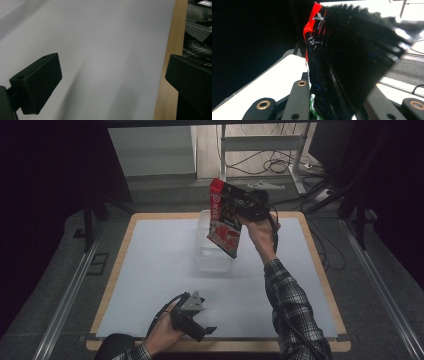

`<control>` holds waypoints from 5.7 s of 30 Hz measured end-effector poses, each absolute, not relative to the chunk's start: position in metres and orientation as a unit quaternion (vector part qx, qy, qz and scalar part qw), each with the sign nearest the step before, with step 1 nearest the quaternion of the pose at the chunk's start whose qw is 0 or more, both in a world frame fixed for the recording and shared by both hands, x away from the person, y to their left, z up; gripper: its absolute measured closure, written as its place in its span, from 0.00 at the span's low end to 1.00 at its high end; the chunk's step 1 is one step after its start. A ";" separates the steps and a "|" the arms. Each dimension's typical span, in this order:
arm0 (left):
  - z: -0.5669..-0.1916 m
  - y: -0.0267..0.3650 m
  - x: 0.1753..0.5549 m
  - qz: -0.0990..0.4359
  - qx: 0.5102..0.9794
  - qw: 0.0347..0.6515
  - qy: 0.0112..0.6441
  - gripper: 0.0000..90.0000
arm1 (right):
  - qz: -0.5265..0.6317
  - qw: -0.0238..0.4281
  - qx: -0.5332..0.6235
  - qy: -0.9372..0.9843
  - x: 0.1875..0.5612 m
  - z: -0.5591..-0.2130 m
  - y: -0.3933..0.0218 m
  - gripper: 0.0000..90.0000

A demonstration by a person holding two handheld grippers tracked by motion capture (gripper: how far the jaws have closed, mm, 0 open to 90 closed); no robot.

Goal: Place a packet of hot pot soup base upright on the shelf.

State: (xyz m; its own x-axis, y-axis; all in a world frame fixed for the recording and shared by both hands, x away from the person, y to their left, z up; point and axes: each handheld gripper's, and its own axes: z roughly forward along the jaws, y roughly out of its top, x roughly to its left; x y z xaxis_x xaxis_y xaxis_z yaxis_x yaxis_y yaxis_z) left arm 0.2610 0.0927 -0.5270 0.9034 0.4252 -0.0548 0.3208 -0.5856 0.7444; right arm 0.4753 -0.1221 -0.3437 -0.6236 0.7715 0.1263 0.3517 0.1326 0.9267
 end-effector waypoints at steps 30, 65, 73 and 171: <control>-0.527 0.092 0.260 0.063 0.891 0.400 0.208 0.01 | 0.519 0.180 0.370 0.749 0.476 -0.386 -0.090 0.82; -0.531 0.088 0.260 0.054 0.894 0.394 0.205 0.01 | 0.483 0.183 0.374 0.770 0.460 -0.427 -0.118 0.68; -0.531 0.089 0.261 0.051 0.893 0.398 0.206 0.01 | 0.463 0.202 0.345 0.791 0.458 -0.425 -0.108 0.47; -0.534 0.086 0.259 0.054 0.885 0.417 0.201 0.00 | 0.450 0.172 0.323 0.815 0.374 -0.431 -0.177 0.01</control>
